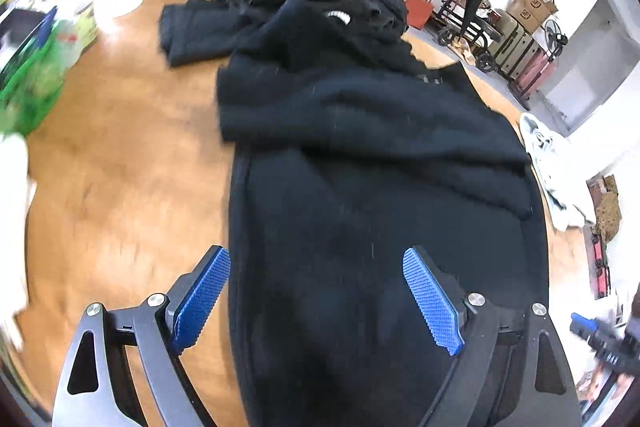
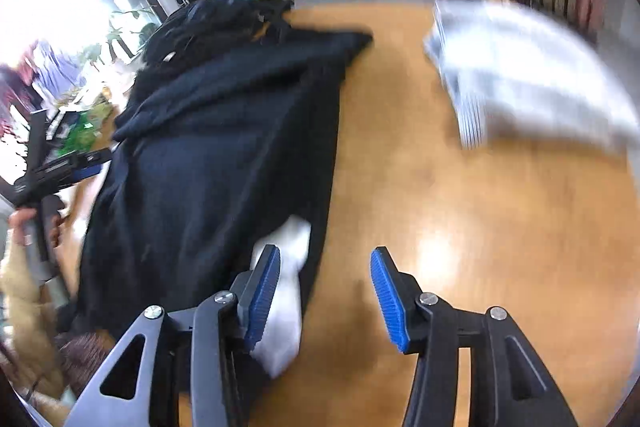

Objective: Fold clothes

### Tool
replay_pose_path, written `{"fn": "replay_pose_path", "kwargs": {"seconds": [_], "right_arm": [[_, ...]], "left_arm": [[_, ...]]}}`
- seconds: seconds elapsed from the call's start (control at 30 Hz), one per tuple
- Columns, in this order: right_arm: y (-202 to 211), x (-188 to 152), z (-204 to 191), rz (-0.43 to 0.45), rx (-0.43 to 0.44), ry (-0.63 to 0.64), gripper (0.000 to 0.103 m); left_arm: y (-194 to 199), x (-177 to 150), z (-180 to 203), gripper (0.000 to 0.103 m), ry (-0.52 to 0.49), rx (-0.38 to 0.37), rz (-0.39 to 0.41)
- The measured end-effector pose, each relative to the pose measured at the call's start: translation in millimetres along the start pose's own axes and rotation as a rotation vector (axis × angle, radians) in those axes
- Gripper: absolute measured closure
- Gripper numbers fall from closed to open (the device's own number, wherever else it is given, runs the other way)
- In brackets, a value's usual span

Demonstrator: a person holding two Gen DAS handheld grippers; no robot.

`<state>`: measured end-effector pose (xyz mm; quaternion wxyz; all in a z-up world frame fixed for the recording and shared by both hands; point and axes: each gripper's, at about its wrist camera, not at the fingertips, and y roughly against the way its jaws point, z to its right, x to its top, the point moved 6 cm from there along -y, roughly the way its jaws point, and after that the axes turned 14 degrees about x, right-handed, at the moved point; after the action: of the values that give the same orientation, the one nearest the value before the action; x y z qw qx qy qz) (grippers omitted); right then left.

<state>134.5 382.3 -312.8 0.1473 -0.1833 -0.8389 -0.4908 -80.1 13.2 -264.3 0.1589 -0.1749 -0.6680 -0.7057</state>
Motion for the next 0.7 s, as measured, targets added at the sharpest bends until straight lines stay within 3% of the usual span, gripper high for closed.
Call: {"fn": "replay_pose_path", "kwargs": {"seconds": [0.1, 0.23, 0.4, 0.5, 0.6, 0.67, 0.7], "right_arm": [[-4, -31, -10, -0.020, 0.067, -0.021, 0.051], [-15, -51, -25, -0.041, 0.165, -0.031, 0.051], [-32, -56, -36, -0.085, 0.206, -0.055, 0.059], [-38, -60, -40, -0.080, 0.234, -0.072, 0.066], [-42, -59, -43, -0.071, 0.239, -0.081, 0.082], [-42, -59, -44, -0.059, 0.245, -0.094, 0.095], [-40, -57, -44, -0.043, 0.248, -0.104, 0.097]], "left_arm": [[10, -26, -12, 0.015, 0.017, 0.069, -0.025], [19, -62, -28, 0.015, 0.091, 0.066, -0.070], [38, -103, -31, 0.015, 0.114, 0.068, -0.082], [47, -122, -24, 0.015, 0.123, -0.005, -0.109], [55, -133, -10, 0.017, 0.109, -0.096, -0.146], [54, -134, -8, 0.045, 0.124, -0.110, -0.151], [54, -135, -8, 0.080, 0.131, -0.117, -0.154]]}}
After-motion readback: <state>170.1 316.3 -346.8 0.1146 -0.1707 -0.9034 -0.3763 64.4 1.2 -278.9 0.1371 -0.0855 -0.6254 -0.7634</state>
